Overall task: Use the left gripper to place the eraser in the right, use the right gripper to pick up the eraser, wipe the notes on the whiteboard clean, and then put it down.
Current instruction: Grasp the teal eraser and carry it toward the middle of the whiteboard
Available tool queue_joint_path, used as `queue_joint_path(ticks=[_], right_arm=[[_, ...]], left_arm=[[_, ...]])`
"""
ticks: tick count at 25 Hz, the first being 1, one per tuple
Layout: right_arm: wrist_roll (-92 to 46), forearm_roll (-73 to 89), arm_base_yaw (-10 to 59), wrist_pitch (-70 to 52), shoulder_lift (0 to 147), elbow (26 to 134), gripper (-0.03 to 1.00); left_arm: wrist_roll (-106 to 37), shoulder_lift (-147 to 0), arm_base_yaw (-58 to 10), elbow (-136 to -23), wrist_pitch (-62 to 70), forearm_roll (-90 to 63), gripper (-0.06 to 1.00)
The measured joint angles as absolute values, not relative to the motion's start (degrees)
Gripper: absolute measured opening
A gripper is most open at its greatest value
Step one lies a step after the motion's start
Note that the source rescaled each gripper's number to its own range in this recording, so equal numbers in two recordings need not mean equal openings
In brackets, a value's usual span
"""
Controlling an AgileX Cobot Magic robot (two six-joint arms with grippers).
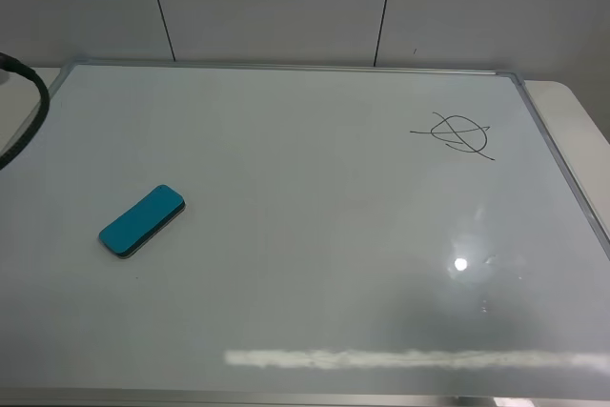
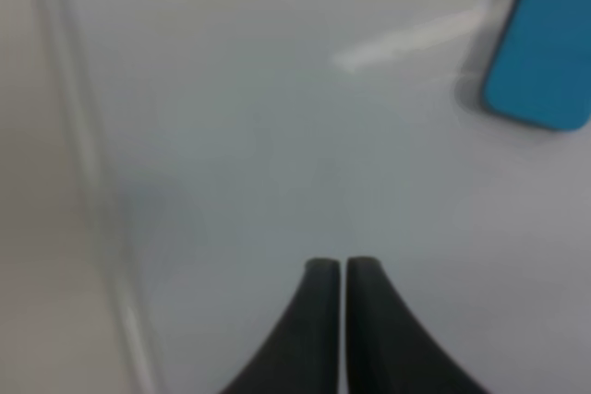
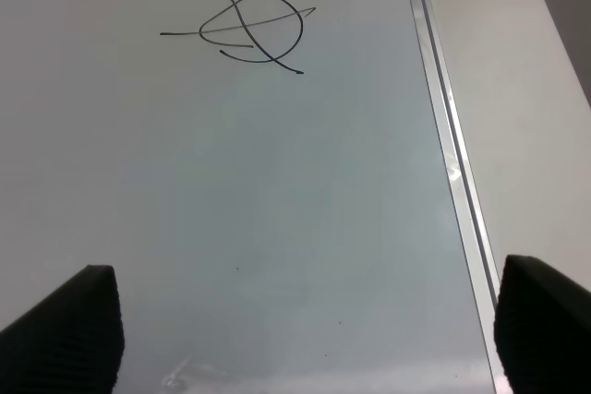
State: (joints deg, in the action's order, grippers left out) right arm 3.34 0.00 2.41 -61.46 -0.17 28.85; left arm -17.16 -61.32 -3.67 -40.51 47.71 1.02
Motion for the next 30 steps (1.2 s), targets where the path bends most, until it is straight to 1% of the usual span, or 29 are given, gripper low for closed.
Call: queue_joint_path(ticks=[9,16,19,22,30], right_arm=[[3.3,0.0,2.4,-61.5,-0.2,28.8,0.60],[3.3,0.0,2.4,-61.5,-0.2,28.8,0.60],[3.3,0.0,2.4,-61.5,-0.2,28.8,0.60],[3.3,0.0,2.4,-61.5,-0.2,28.8,0.60],[3.3,0.0,2.4,-61.5,-0.2,28.8,0.60]], left_arm=[[-31.9,-79.3,-4.0,-40.5,37.4,-13.2,0.00],[-30.3,-87.9,-11.8,-40.6,28.5,-14.7,0.00],[-29.9,-90.8,-13.8,-40.6,26.6,-14.7,0.00],[-29.7,-92.7,-15.0,-40.6,25.3,-14.7,0.00],[-29.7,-95.9,-15.1,-40.6,22.2,-14.8,0.00]])
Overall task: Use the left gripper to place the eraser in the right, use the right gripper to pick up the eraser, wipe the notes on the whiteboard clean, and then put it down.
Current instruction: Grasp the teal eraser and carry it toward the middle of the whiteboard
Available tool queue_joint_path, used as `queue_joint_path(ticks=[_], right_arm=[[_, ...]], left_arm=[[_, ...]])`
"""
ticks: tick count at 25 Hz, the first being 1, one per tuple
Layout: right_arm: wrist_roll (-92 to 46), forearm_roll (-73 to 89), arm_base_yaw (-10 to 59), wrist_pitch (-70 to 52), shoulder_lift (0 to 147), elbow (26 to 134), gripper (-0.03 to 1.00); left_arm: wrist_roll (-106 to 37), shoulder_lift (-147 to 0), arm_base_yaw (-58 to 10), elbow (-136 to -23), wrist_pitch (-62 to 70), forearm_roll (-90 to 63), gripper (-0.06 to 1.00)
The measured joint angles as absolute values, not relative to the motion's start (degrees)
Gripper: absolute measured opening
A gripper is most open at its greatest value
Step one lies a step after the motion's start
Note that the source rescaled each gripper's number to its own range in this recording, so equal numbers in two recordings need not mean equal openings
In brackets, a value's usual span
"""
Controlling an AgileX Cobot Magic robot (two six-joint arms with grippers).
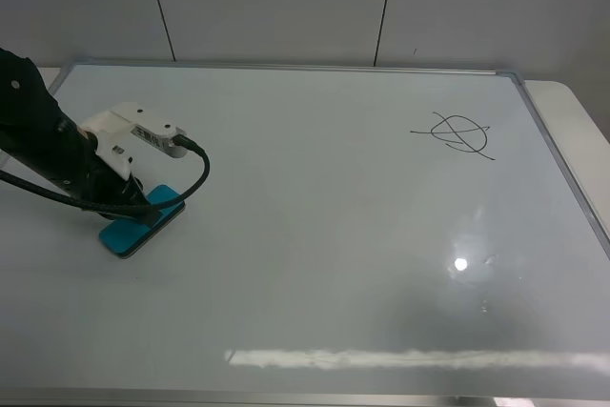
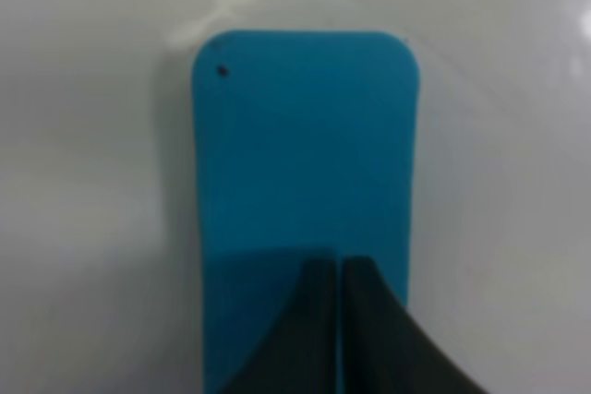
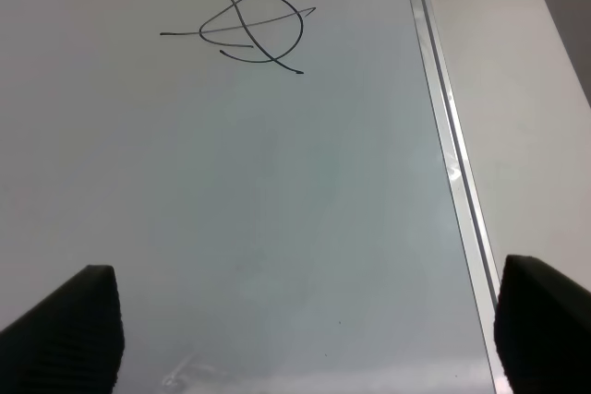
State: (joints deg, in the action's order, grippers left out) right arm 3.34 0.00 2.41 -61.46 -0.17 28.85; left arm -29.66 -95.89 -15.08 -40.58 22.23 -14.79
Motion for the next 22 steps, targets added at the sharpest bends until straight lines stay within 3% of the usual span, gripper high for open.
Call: queue_joint_path(ticks=[15,22], right_arm=[[3.3,0.0,2.4,-61.5,-0.2,28.8,0.60],[3.3,0.0,2.4,-61.5,-0.2,28.8,0.60]], left_arm=[[-28.7,-99.7,-17.0,-41.4,17.8,-15.4,0.00],[-22.9,-103.6,-24.4,-46.0,14.3,-16.2,0.00]])
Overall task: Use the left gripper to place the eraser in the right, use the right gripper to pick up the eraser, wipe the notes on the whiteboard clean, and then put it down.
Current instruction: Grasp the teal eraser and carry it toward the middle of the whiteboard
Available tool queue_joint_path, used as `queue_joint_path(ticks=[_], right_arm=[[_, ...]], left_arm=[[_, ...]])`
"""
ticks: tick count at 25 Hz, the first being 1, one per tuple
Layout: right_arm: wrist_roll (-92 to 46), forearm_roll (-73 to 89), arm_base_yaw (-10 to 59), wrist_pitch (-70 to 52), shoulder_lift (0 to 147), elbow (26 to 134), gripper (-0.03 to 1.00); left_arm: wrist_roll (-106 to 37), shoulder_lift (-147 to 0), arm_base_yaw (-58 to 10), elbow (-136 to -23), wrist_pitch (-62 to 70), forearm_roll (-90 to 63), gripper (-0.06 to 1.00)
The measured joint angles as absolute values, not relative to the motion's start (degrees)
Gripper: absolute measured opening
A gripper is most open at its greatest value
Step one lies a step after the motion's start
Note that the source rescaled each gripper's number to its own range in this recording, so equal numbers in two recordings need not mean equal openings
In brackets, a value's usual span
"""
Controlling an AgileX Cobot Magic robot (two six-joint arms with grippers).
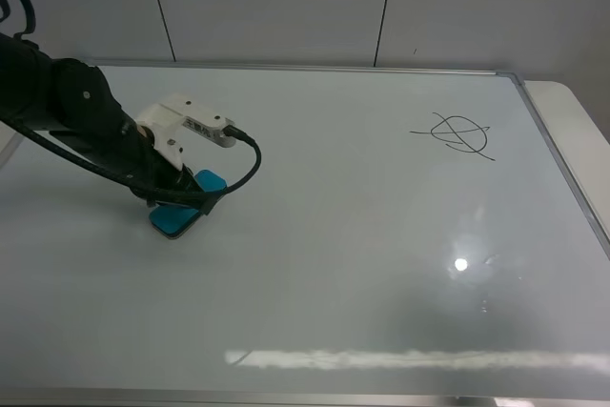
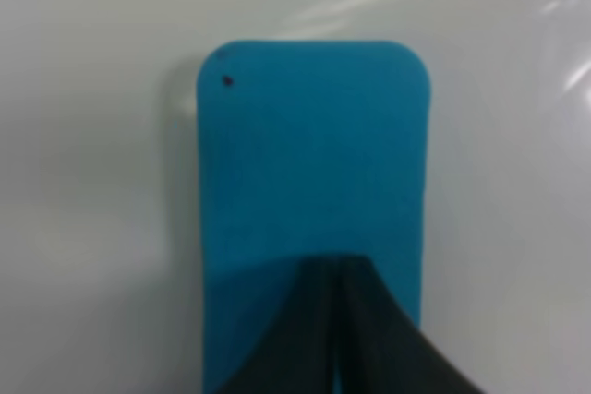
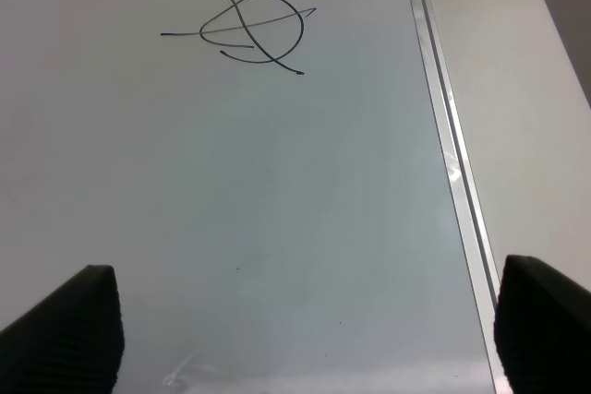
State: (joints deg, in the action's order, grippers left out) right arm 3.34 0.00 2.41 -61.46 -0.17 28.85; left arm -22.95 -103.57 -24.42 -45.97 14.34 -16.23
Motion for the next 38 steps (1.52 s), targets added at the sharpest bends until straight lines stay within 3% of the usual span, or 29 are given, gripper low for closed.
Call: queue_joint_path(ticks=[7,16,27,38], right_arm=[[3.3,0.0,2.4,-61.5,-0.2,28.8,0.60],[3.3,0.0,2.4,-61.5,-0.2,28.8,0.60],[3.3,0.0,2.4,-61.5,-0.2,28.8,0.60],[3.3,0.0,2.4,-61.5,-0.2,28.8,0.60]], left_arm=[[-18.5,-110.4,-37.1,-57.7,19.3,-16.2,0.00],[-15.9,-119.8,-46.4,-75.0,27.1,-16.5,0.00],[-11.5,-124.9,-49.1,-89.4,36.3,-11.8,0.00],[-3.1,-125.1,-49.1,-90.4,43.6,0.6,0.00]])
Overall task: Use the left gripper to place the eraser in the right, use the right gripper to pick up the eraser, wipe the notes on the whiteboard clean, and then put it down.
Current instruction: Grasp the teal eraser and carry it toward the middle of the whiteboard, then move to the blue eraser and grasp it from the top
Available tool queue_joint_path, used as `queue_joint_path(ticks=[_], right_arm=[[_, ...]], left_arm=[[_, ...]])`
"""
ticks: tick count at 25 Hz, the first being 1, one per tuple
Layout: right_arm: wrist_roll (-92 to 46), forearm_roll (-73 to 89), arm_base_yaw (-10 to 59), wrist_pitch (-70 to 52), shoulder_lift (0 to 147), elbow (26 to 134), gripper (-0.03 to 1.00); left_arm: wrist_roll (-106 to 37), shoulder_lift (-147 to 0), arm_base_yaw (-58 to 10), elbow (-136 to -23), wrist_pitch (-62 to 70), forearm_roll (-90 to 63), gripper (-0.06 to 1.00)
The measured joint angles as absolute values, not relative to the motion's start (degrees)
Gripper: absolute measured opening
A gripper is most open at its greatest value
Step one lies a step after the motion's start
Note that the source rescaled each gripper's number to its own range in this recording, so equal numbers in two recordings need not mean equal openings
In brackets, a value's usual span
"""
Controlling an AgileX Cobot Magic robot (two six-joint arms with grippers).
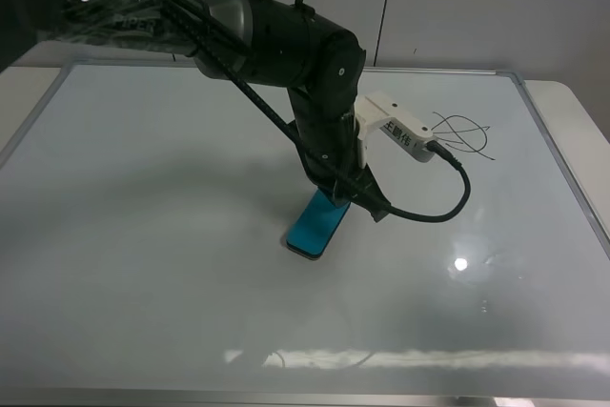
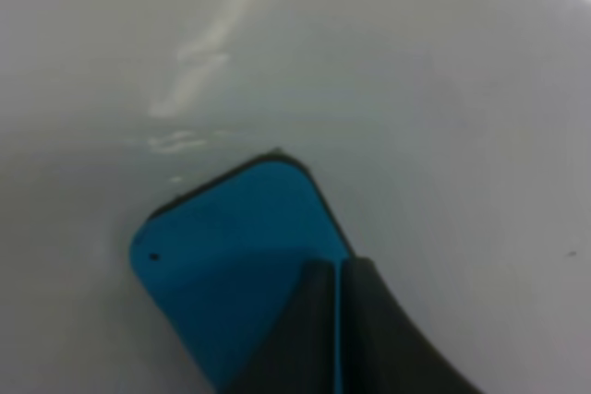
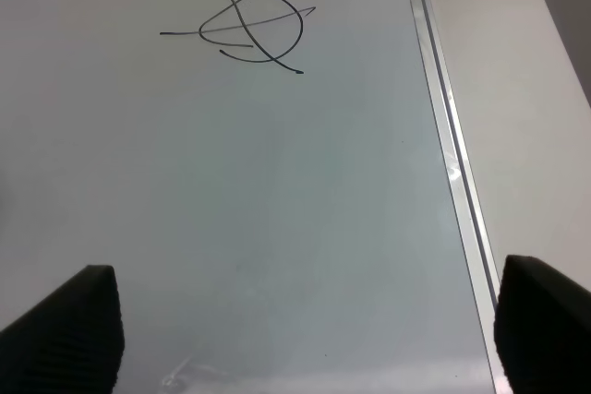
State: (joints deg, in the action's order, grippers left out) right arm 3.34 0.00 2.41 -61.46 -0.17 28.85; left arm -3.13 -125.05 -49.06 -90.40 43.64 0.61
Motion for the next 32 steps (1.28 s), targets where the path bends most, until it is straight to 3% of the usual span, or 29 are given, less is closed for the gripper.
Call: queue_joint_path(ticks=[10,12,14,16,18,20,24,32], right_arm=[[3.3,0.0,2.4,-61.5,-0.2,28.8,0.60],[3.3,0.0,2.4,-61.5,-0.2,28.8,0.60],[3.3,0.0,2.4,-61.5,-0.2,28.8,0.60],[3.3,0.0,2.4,-61.5,-0.2,28.8,0.60],[3.3,0.0,2.4,-61.5,-0.2,28.8,0.60],[3.3,0.0,2.4,-61.5,-0.2,28.8,0.60],[3.3,0.0,2.4,-61.5,-0.2,28.8,0.60],[3.3,0.0,2.4,-61.5,-0.2,28.8,0.60]], left_arm=[[-1.4,-124.9,-49.1,-90.4,47.0,2.4,0.00],[-1.4,-124.4,-49.1,-90.4,47.7,2.8,0.05],[-1.4,-123.7,-49.1,-90.4,48.1,3.0,0.19],[-1.4,-122.9,-49.1,-90.4,48.1,3.0,0.43],[-0.9,-122.4,-49.1,-90.4,47.9,3.1,0.76],[-0.6,-122.2,-49.1,-90.4,47.7,3.1,0.92],[-0.4,-121.6,-49.1,-90.4,47.7,3.1,0.99],[0.4,-114.7,-47.8,-90.4,49.7,2.6,0.99]])
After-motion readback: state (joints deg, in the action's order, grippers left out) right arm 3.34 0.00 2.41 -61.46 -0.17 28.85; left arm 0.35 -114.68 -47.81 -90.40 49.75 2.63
